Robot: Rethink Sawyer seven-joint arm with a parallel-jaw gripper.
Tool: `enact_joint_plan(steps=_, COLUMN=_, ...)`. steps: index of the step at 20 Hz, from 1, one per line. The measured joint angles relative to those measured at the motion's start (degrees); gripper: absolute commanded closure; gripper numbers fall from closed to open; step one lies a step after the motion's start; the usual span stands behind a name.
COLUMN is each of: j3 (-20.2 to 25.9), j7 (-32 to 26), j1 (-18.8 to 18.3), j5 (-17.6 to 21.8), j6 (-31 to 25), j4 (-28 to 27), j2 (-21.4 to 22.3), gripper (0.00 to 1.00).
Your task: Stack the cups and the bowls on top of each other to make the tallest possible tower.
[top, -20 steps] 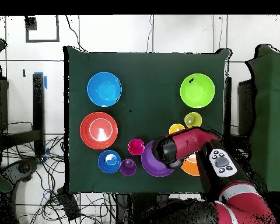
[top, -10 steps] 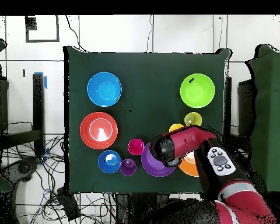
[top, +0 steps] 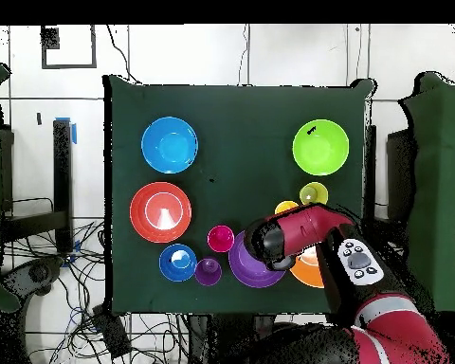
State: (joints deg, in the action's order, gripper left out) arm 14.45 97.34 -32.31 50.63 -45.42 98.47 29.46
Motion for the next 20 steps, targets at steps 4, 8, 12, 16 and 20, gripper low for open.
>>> enact_joint_plan(steps=4, j3=0.02, j7=0.0, j1=-0.07, j5=0.0, j6=0.0, j4=-0.02, j2=0.0, gripper=0.0)
enact_joint_plan(steps=8, j3=0.09, j7=0.0, j1=-0.06, j5=0.0, j6=0.0, j4=-0.05, j2=0.0, gripper=0.0)
enact_joint_plan(steps=12, j3=0.09, j7=0.0, j1=-0.06, j5=0.0, j6=0.0, j4=-0.05, j2=0.0, gripper=0.0)
enact_joint_plan(steps=16, j3=0.09, j7=0.0, j1=-0.06, j5=0.0, j6=0.0, j4=-0.06, j2=0.01, gripper=0.0)
enact_joint_plan(steps=20, j3=0.05, j7=0.0, j1=-0.11, j5=0.04, j6=-0.11, j4=-0.33, j2=0.02, gripper=1.0)
